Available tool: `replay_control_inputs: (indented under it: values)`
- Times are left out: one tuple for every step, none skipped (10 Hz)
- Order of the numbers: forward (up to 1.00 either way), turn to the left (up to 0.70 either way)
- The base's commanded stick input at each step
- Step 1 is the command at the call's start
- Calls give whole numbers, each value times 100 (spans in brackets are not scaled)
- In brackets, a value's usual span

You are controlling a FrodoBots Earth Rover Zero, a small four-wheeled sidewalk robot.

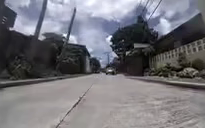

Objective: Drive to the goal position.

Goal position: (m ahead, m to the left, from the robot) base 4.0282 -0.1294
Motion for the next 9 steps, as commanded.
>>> replay_control_inputs:
  values:
    - [70, 0]
    - [70, 0]
    - [70, 0]
    - [70, 0]
    - [70, 0]
    - [70, 0]
    - [70, 0]
    - [70, 0]
    - [70, 0]
